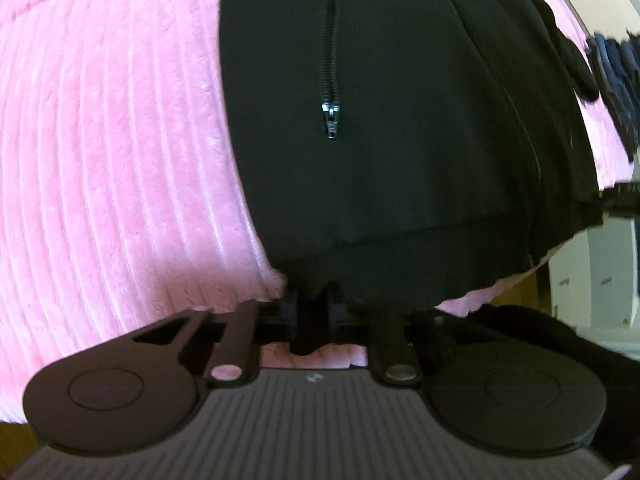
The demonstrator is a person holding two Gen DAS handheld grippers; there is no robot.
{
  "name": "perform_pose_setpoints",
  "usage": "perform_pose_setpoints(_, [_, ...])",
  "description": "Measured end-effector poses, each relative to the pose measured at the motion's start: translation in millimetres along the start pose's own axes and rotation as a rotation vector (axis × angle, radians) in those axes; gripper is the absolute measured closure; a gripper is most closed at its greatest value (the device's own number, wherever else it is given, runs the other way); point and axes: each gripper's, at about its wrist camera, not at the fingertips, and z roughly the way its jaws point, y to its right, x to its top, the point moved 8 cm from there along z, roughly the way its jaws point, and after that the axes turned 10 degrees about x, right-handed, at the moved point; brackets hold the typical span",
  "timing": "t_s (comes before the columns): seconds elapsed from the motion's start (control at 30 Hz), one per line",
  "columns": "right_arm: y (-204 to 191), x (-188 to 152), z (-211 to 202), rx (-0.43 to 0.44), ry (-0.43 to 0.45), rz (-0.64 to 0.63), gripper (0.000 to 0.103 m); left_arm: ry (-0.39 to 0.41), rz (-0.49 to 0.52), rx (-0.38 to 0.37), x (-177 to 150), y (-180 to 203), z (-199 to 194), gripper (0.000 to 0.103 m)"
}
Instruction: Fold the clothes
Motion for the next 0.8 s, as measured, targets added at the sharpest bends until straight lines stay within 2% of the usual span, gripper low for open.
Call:
perform_pose_setpoints(0.1, [-6.5,5.9,-24.0,-0.036,-0.026,-0.093,0.101,-0.009,0.043,-0.010,-2.2,8.3,-16.2,0.101])
perform_pose_setpoints(0.2, [0.5,13.4,-47.7,-0.086,-0.027,-0.155,0.101,-0.005,0.081,-0.061,-10.5,29.0,-38.5,0.101])
perform_pose_setpoints(0.3, [13.1,16.4,-43.9,-0.100,-0.043,-0.112,0.100,-0.028,0.118,-0.064,-23.5,49.4,-32.7,0.101])
perform_pose_setpoints(0.4, [7.9,17.6,-30.7,-0.095,-0.051,-0.088,0.099,-0.070,0.058,-0.022,-20.0,44.3,-18.4,0.100])
perform_pose_setpoints(0.43, [5.0,19.4,-29.9,-0.096,-0.044,-0.083,0.082,-0.089,0.050,-0.013,-18.5,41.5,-16.6,0.098])
perform_pose_setpoints(0.47, [2.4,22.2,-31.8,-0.097,-0.025,-0.080,0.056,-0.105,0.052,-0.003,-17.0,38.7,-17.1,0.097])
perform_pose_setpoints(0.5, [-0.9,27.5,-38.4,-0.090,0.017,-0.077,0.044,-0.119,0.057,0.009,-15.2,35.6,-18.5,0.095])
perform_pose_setpoints(0.53, [-4.1,35.2,-47.3,-0.082,0.065,-0.076,0.038,-0.125,0.071,0.025,-12.8,31.8,-22.1,0.091])
perform_pose_setpoints(0.67, [-13.4,80.5,-84.9,-0.126,0.244,-0.118,0.038,-0.094,0.103,0.110,8.0,13.4,-44.8,0.092])
perform_pose_setpoints(0.8, [-2.1,144.0,-114.6,-0.191,0.371,-0.234,0.038,-0.042,0.113,0.146,44.5,10.9,-62.2,0.092])
